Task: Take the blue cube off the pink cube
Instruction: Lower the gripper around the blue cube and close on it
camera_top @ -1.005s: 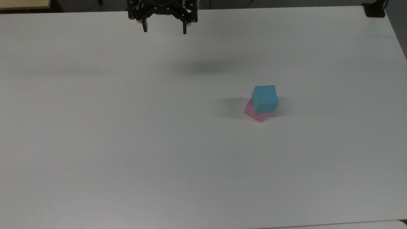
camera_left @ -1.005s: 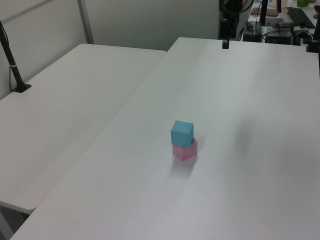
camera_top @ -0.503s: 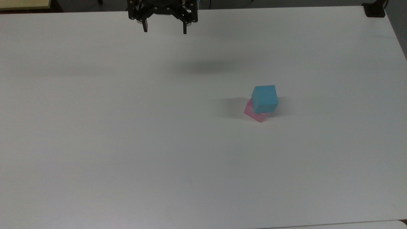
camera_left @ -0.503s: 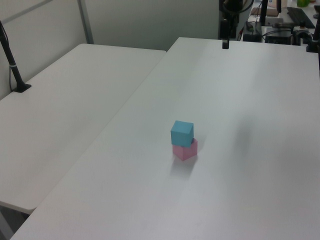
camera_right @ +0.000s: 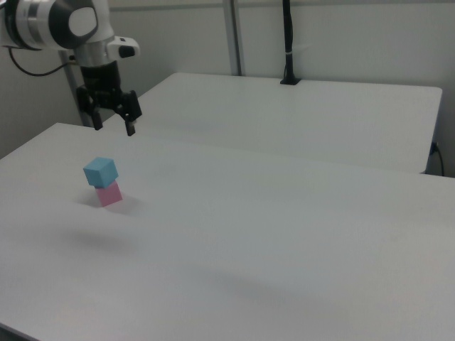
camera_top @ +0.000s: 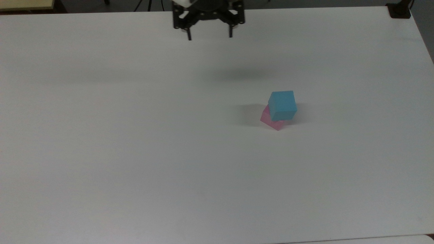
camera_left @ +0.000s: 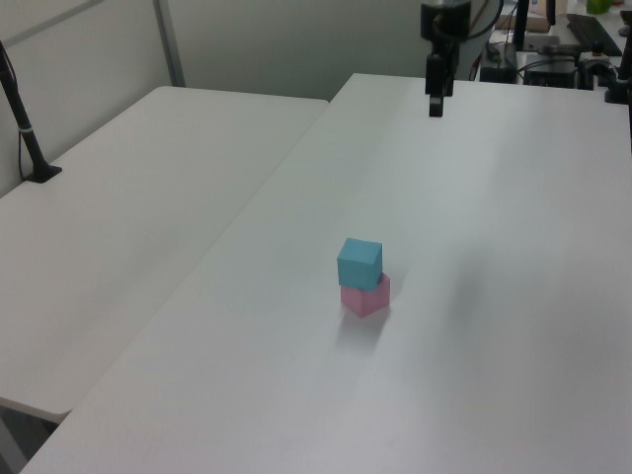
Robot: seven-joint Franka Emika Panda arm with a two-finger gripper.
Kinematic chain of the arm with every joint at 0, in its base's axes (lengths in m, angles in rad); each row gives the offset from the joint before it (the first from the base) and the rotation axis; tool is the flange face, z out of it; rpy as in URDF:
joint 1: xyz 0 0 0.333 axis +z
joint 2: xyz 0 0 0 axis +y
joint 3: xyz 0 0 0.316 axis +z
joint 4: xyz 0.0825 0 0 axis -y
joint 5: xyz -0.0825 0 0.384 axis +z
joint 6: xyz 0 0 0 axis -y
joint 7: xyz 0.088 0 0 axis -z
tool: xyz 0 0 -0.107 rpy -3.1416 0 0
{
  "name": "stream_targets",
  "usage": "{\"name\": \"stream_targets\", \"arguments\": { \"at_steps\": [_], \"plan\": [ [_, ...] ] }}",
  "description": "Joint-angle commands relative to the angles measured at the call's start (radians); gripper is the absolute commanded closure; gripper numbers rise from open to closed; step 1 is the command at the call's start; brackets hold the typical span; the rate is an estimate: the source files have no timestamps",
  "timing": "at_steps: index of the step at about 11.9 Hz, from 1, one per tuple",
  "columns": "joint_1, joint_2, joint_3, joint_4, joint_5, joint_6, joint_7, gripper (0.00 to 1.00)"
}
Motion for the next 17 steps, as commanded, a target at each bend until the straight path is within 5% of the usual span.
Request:
{"name": "stream_targets", "arguments": {
  "at_steps": [1, 7, 12, 14, 15, 17],
  "plan": [
    [0.109, 0.055, -0.006, -0.001, 0.021, 0.104, 0.119, 0.0],
    [0.273, 0.293, -0.008, 0.026, -0.02, 0.337, 0.295, 0.0],
    [0.319, 0.391, -0.014, 0.051, -0.082, 0.448, 0.421, 0.0],
    [0.307, 0.39, -0.016, 0.051, -0.135, 0.447, 0.42, 0.62],
    [0.301, 0.384, -0.019, 0.051, -0.136, 0.439, 0.4, 0.76],
    [0.252, 0.345, -0.019, 0.049, -0.122, 0.392, 0.235, 0.84]
  ]
}}
